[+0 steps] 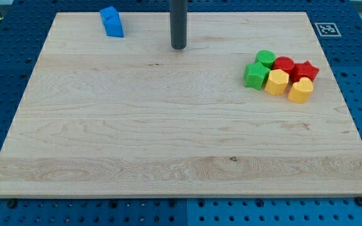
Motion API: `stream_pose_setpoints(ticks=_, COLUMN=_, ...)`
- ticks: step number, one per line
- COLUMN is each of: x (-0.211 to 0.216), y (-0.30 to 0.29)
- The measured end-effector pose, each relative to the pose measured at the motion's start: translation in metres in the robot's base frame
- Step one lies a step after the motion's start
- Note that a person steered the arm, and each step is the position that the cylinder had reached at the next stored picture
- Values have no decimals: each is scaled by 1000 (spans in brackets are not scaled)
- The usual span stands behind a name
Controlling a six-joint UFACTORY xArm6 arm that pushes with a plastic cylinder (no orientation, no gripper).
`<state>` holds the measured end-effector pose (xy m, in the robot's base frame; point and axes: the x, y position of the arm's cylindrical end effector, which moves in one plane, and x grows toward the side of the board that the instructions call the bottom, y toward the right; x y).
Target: Slide blue cube along with blue triangle slightly down
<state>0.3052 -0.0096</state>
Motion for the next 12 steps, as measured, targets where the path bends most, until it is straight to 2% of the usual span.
stream_pose_setpoints(ticks=1, x=3, y=0)
stream_pose_setpoints(ticks=2, x=31, y=-35)
stream_pose_setpoints(ticks=3, x=40, y=-92)
stream_pose_setpoints(ticks=4, x=40, y=-159)
stream_pose_setpoints(ticks=6, x=38, y=-185)
stream_pose_setpoints(ticks=7, x=1, y=-225)
stream_pose_setpoints(ticks=10, x=-96, y=-233)
stream_pose_setpoints(ticks=11, x=-108, y=-220)
stream_pose_setpoints(ticks=12, x=-100, y=-177)
